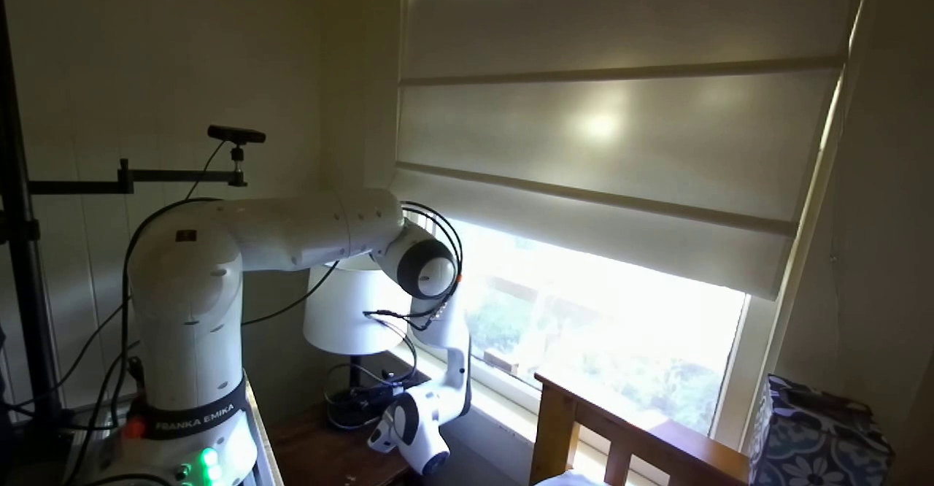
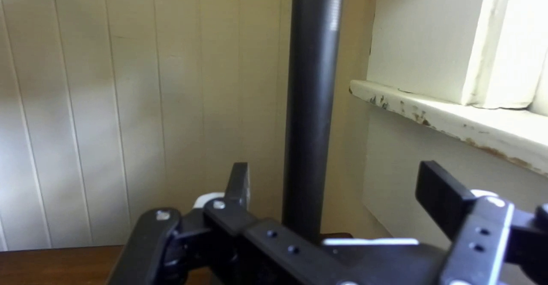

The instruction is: Move the lamp slightly to the left

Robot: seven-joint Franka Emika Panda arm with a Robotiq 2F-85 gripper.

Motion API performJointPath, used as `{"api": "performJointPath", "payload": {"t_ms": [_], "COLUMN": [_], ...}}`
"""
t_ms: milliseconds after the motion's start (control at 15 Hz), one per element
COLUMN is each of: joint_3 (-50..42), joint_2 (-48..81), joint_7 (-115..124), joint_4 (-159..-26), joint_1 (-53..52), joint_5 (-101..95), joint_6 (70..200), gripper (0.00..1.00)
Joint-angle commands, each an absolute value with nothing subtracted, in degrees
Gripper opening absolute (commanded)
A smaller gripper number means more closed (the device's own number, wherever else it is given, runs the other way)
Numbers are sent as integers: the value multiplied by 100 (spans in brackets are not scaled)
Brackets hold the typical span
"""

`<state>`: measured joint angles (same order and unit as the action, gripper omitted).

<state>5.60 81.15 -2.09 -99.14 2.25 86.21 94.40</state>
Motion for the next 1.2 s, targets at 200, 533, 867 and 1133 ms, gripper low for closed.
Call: {"api": "performJointPath", "payload": {"t_ms": [200, 533, 867, 1133], "joint_3": [473, 505, 598, 606], "joint_2": [8303, 8260, 8344, 8437], "joint_7": [-211, -350, -435, -221], "joint_4": [-9969, -10014, -9735, -9456], "joint_1": [23, -5, -110, -242], "joint_5": [8542, 8906, 9386, 9289], "joint_6": [8957, 9173, 9322, 9221], "gripper": [100, 100, 100, 100]}}
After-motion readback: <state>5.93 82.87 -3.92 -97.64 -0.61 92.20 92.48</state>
